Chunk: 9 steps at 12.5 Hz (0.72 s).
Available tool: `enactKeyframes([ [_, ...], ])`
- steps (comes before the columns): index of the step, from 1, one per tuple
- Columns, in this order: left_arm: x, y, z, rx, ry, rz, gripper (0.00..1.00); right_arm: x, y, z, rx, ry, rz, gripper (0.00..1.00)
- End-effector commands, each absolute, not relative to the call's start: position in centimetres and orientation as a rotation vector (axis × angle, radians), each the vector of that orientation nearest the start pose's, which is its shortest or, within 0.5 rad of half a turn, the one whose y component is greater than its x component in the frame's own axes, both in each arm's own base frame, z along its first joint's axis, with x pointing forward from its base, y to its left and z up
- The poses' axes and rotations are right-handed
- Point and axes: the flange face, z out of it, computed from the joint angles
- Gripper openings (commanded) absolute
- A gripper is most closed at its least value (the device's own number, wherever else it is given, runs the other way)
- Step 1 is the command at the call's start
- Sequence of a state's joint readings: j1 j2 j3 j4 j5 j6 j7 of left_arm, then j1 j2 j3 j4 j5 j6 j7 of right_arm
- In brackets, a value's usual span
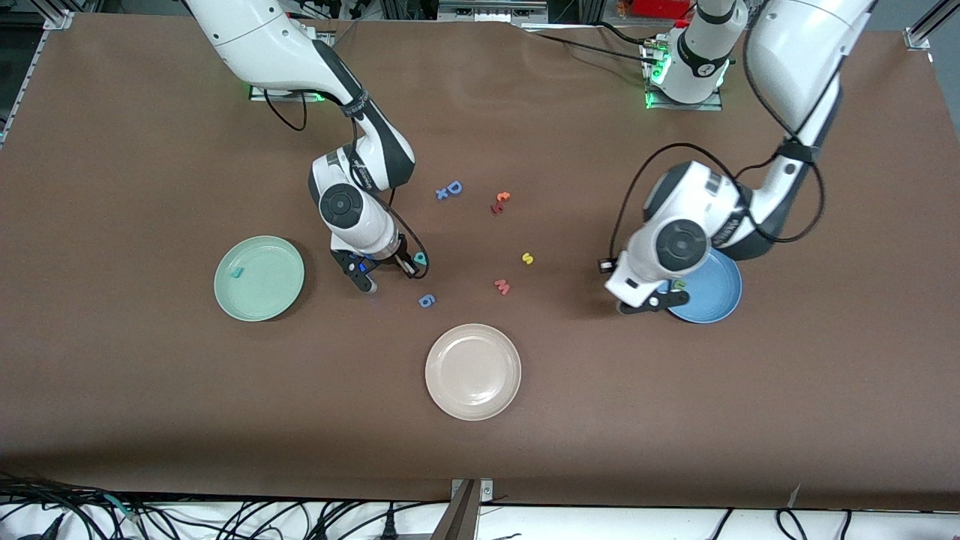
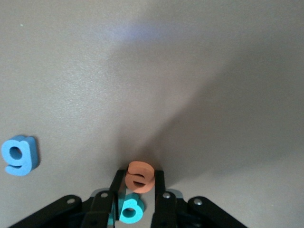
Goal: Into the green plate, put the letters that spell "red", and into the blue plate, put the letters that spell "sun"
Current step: 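Drop the a with the right gripper while the left gripper reaches yellow s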
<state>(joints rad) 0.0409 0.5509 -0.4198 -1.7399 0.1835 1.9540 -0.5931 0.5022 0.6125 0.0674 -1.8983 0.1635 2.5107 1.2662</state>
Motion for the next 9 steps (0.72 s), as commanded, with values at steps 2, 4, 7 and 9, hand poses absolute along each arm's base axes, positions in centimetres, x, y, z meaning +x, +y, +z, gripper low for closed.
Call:
enactKeyframes([
  [2, 59.7, -13.7, 24.8, -2.984, -0.086, 0.485, 0.14, 53.1, 33.7, 17.6, -2.806, 1.233, 0.177, 0.0],
  [4, 59.8, -10.6, 23.9, -2.967, -0.051, 0.502, 0.13, 53.6, 33.3, 18.5, -2.802, 1.227, 0.161, 0.0],
  [7, 59.7, -7.6, 22.1, -2.982, -0.012, 0.542, 0.14, 55.4, 29.3, 22.4, -2.891, 1.156, 0.189, 0.0],
  [9, 59.3, -7.4, 21.6, -2.973, 0.006, 0.537, 0.36, 56.6, 24.8, 25.4, -2.975, 1.045, 0.238, 0.0],
])
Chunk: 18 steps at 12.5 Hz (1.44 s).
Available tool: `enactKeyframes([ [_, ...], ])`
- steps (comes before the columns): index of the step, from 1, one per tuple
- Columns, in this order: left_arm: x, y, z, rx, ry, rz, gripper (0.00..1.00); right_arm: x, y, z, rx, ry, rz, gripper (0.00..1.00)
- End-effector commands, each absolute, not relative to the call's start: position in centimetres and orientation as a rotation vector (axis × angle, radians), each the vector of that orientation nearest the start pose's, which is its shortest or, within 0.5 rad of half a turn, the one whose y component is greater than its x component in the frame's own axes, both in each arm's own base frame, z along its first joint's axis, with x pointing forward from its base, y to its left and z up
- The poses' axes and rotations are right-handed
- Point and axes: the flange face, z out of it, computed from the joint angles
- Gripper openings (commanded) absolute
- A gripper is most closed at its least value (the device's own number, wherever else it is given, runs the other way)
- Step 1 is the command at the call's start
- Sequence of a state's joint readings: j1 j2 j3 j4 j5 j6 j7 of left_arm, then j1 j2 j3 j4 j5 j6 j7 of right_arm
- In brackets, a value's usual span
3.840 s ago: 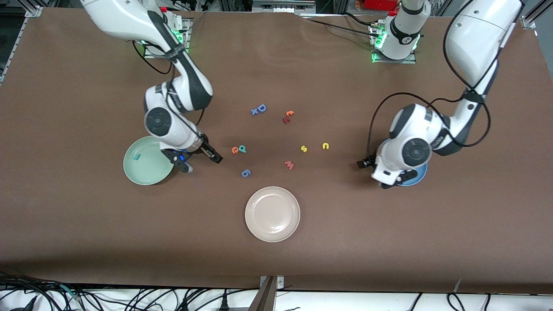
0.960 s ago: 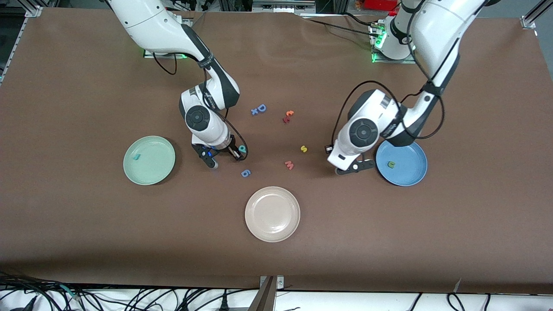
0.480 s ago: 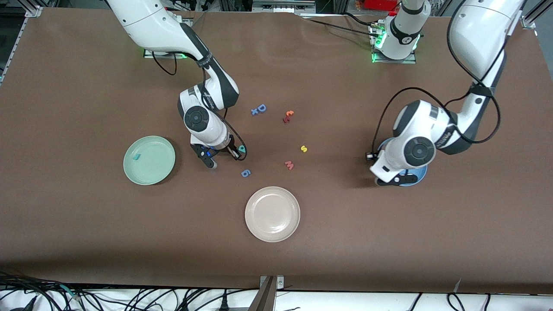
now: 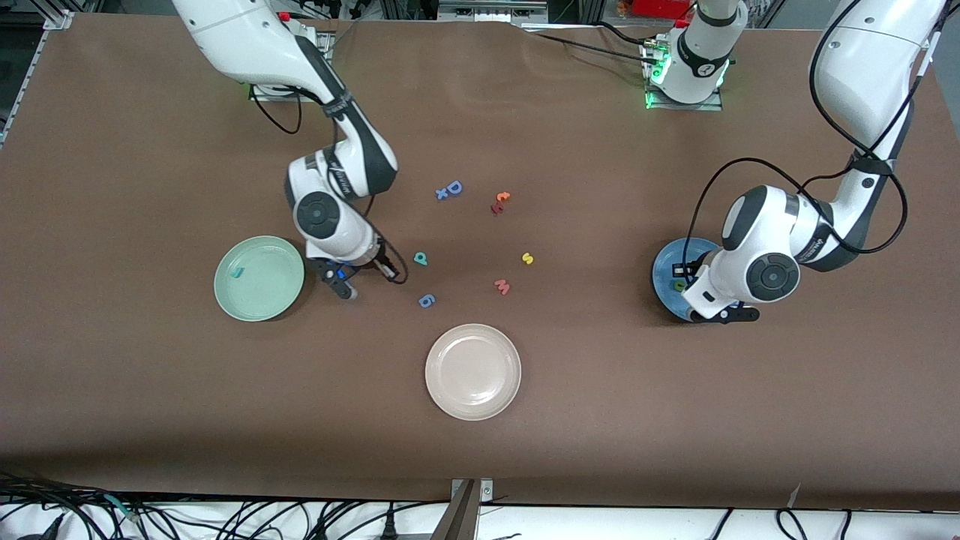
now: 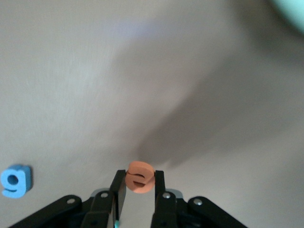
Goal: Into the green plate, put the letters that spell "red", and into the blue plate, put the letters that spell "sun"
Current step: 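Drop the a with the right gripper while the left gripper reaches yellow s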
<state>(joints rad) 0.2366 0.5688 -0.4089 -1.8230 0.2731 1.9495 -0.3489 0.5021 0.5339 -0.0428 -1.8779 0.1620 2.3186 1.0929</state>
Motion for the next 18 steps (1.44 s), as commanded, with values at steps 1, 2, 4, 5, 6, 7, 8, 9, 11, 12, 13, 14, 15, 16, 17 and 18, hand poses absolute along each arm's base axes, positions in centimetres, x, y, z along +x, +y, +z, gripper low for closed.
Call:
enactKeyframes([
  [1, 59.3, -7.3, 21.6, -2.972, 0.003, 0.539, 0.79, 57.1, 21.8, 26.2, -3.023, 0.981, 0.288, 0.0],
  [2, 59.3, -7.4, 21.7, -2.971, 0.005, 0.538, 1.0, 57.7, 18.5, 26.8, -3.065, 0.897, 0.338, 0.0],
  [4, 59.2, -8.2, 22.2, -2.978, -0.009, 0.543, 1.0, 58.5, 12.4, 26.9, -3.117, 0.73, 0.375, 0.0],
  [5, 59.1, -9.7, 22.6, -2.99, 0.004, 0.539, 1.0, 58.8, 9.7, 26.4, -3.138, 0.646, 0.386, 0.0],
  [6, 58.8, -12.4, 23.4, -3.008, 0.002, 0.525, 1.0, 58.8, 7.3, 25.8, -3.145, 0.587, 0.396, 0.0],
  [7, 58.5, -14.6, 24.1, -3.015, -0.033, 0.509, 1.0, 58.9, 5.3, 24.7, -3.148, 0.55, 0.412, 0.0],
  [8, 58.1, -17.4, 25.0, -3.032, -0.05, 0.487, 1.0, 59.1, 3.8, 23.4, -3.148, 0.512, 0.419, 0.0],
  [9, 57.6, -20.0, 25.9, -3.052, -0.063, 0.462, 1.0, 59.0, 3.2, 22.0, -3.158, 0.484, 0.411, 0.0],
  [11, 57.1, -24.8, 26.7, -3.113, -0.095, 0.381, 1.0, 58.7, 2.9, 20.1, -3.17, 0.491, 0.377, 0.0],
  [12, 56.5, -27.8, 26.4, -3.151, -0.093, 0.325, 1.0, 58.7, 3.0, 19.5, -3.158, 0.504, 0.374, 0.0],
  [13, 55.6, -30.8, 25.4, -3.184, -0.125, 0.288, 1.0, 58.6, 3.0, 19.1, -3.15, 0.506, 0.377, 0.02],
  [14, 55.2, -32.8, 24.5, -3.217, -0.195, 0.25, 1.0, 58.6, 3.2, 19.1, -3.145, 0.5, 0.378, 0.15],
  [15, 54.8, -34.2, 23.8, -3.241, -0.241, 0.23, 1.0, 58.6, 3.1, 19.1, -3.145, 0.502, 0.377, 0.46],
  [16, 54.0, -35.6, 22.8, -3.255, -0.225, 0.229, 1.0, 58.7, 3.3, 19.4, -3.144, 0.499, 0.374, 0.59],
  [17, 53.1, -36.8, 21.6, -3.241, -0.147, 0.196, 0.99, 58.8, 3.5, 19.9, -3.14, 0.499, 0.371, 0.72],
  [18, 52.5, -37.3, 20.5, -3.196, -0.102, 0.139, 0.99, 59.0, 4.3, 21.0, -3.131, 0.499, 0.359, 0.75],
])
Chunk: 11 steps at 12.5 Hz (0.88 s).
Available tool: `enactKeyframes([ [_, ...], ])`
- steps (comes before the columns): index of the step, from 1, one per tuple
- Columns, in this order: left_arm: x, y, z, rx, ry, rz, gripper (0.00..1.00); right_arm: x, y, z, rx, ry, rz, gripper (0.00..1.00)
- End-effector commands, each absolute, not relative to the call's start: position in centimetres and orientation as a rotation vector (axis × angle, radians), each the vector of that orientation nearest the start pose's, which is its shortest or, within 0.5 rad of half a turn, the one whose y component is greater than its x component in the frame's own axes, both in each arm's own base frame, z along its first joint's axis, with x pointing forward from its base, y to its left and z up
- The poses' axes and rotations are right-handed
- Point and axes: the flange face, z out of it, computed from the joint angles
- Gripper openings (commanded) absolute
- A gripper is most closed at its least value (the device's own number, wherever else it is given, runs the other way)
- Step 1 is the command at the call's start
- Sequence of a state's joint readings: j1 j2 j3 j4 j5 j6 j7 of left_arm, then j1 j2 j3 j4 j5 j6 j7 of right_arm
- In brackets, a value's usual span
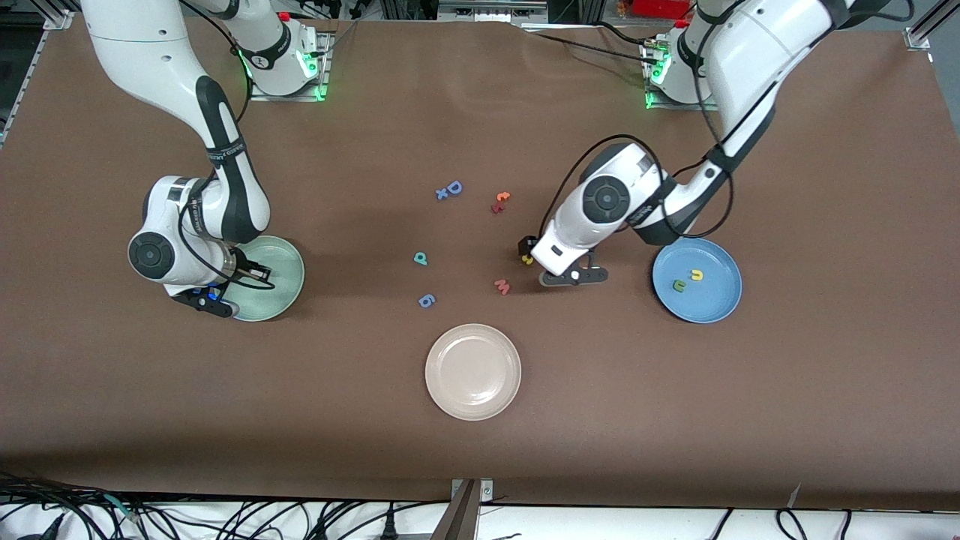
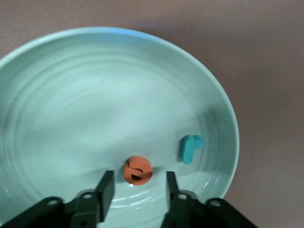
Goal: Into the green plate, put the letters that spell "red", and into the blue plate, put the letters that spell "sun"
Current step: 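Drop the a with the right gripper while the left gripper reaches yellow s, then grasp the teal p with the right gripper while the left gripper carries s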
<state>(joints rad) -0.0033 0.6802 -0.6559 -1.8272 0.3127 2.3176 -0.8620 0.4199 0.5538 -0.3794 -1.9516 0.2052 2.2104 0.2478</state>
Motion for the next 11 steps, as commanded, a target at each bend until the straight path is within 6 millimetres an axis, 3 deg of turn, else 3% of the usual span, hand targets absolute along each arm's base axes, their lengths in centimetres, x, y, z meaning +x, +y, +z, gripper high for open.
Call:
enactKeyframes([
  [1, 51.9, -38.1, 19.6, -3.166, -0.083, 0.105, 0.99, 58.8, 5.4, 22.1, -3.112, 0.526, 0.384, 0.75],
  [3, 51.7, -38.6, 18.3, -3.186, -0.071, 0.085, 0.99, 58.3, 9.9, 23.5, -3.069, 0.641, 0.402, 0.75],
  [6, 51.0, -39.6, 17.4, -3.209, -0.047, 0.085, 0.94, 57.2, 17.2, 23.8, -3.009, 0.838, 0.402, 0.75],
  [9, 50.8, -39.9, 16.7, -3.207, -0.014, 0.078, 0.67, 55.8, 23.8, 23.5, -2.937, 0.995, 0.358, 0.76],
  [11, 50.7, -39.9, 16.4, -3.214, -0.009, 0.075, 0.51, 54.7, 27.8, 21.9, -2.908, 1.056, 0.302, 0.77],
])
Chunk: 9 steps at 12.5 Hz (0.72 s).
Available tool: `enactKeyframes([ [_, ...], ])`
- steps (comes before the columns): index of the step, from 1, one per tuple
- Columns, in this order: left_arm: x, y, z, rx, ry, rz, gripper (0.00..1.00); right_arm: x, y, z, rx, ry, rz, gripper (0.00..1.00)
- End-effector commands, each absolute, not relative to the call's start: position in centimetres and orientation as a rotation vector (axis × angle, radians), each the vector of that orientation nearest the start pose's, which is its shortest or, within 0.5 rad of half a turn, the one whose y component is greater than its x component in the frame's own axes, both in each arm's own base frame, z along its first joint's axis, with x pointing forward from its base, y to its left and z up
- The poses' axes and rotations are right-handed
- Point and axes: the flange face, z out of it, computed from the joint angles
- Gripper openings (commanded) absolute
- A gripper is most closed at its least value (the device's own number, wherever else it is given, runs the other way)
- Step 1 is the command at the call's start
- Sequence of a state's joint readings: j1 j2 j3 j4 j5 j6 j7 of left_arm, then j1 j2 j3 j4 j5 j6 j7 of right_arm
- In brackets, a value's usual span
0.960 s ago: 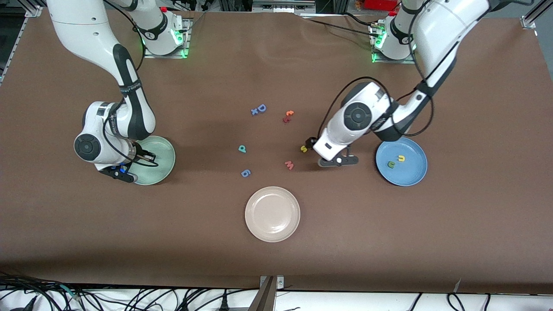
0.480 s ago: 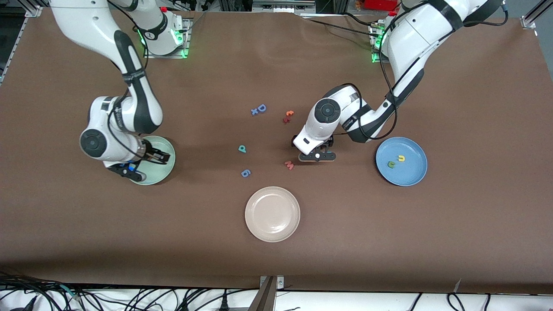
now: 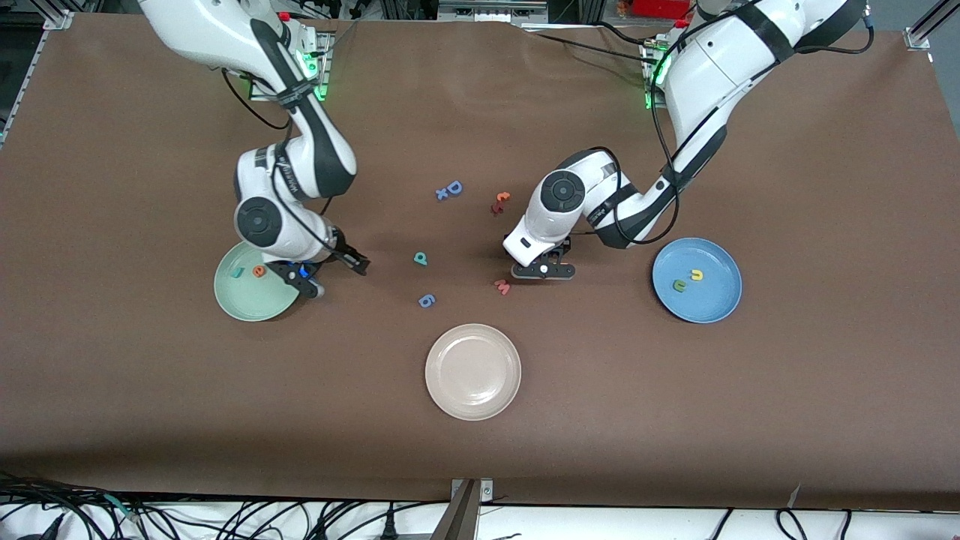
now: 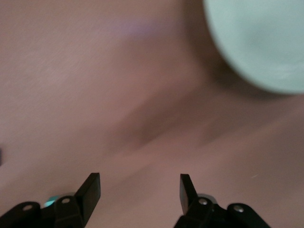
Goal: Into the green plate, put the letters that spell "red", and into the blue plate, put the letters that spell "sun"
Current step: 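Grasp the teal p with the right gripper while the left gripper carries s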
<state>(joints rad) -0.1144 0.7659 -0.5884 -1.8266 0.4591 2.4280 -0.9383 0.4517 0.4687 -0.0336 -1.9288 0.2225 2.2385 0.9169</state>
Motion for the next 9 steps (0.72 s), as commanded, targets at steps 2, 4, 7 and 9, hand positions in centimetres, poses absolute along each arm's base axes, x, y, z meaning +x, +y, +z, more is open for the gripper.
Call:
enactKeyframes([
  [2, 50.6, -40.0, 16.2, -3.214, -0.008, 0.083, 0.51, 53.8, 30.7, 20.3, -2.879, 1.101, 0.233, 0.77],
  [4, 50.7, -39.9, 16.2, -3.215, -0.01, 0.08, 0.44, 53.3, 33.5, 19.0, -2.841, 1.162, 0.185, 0.77],
  [7, 51.0, -39.6, 16.3, -3.215, -0.008, 0.077, 0.18, 53.4, 35.4, 18.3, -2.766, 1.318, 0.18, 0.77],
  [9, 51.3, -39.3, 16.6, -3.213, -0.002, 0.07, 0.14, 52.9, 36.0, 17.8, -2.724, 1.376, 0.226, 0.77],
])
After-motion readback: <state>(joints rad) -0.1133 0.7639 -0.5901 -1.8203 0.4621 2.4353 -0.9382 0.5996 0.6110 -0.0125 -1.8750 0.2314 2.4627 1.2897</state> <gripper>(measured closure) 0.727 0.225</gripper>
